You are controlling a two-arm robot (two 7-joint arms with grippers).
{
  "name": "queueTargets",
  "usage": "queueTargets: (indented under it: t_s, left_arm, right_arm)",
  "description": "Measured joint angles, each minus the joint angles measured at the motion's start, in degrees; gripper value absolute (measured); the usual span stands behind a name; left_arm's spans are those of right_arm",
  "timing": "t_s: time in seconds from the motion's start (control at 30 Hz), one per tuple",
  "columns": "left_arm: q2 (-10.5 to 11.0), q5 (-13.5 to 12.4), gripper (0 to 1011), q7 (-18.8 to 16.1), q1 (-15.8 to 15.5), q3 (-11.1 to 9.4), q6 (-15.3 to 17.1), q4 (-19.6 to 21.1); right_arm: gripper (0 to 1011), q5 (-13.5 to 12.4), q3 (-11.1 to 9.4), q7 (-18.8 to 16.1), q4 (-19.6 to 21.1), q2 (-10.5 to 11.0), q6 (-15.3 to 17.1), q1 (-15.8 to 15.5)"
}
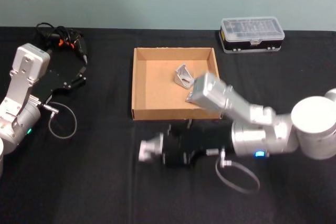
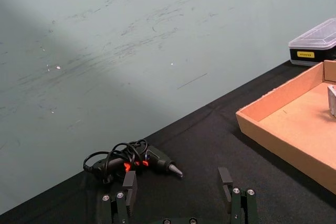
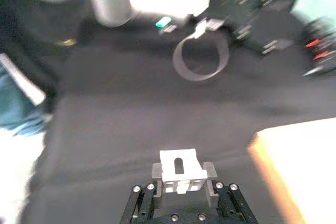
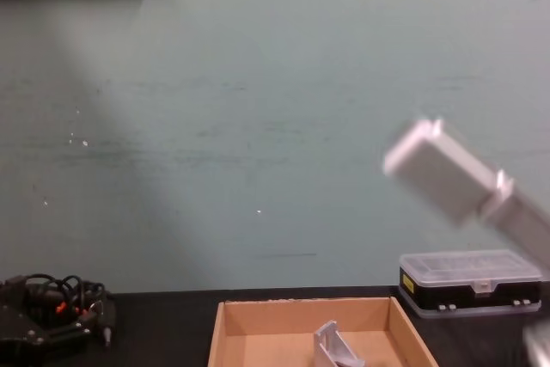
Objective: Use one hand to pick up the angle iron from the table and place it into the box.
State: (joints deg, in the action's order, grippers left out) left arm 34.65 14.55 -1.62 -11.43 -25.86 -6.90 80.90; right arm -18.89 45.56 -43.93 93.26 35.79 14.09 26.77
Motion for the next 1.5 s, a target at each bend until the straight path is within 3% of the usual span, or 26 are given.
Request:
queueTargets:
  t_s: [0.17, 0.4, 0.9, 1.17, 1.5]
  left_arm:
    - [0.0, 0.0, 1000, 0.0, 0.0, 0.0, 0.0, 0.0]
    - [0.0, 0.0, 1000, 0.0, 0.0, 0.0, 0.0, 0.0]
    - [0.0, 0.0, 1000, 0.0, 0.0, 0.0, 0.0, 0.0]
    - [0.0, 0.0, 1000, 0.0, 0.0, 0.0, 0.0, 0.0]
    - [0.0, 0.0, 1000, 0.0, 0.0, 0.0, 0.0, 0.0]
  right_arm:
    - [468, -0.15, -3.33, 3.74, 0.21, -0.7, -1.03, 0.92]
    - [468, 1.83, -6.82, 8.51, -4.86, -3.9, -2.79, 3.6]
    - [468, 6.24, -6.55, 9.17, -18.09, -11.24, -5.17, 7.97]
    - [468, 7.85, -5.93, 7.97, -23.63, -13.86, -5.76, 8.99]
    - [468, 9.07, -5.74, 7.05, -26.71, -15.46, -5.98, 9.49]
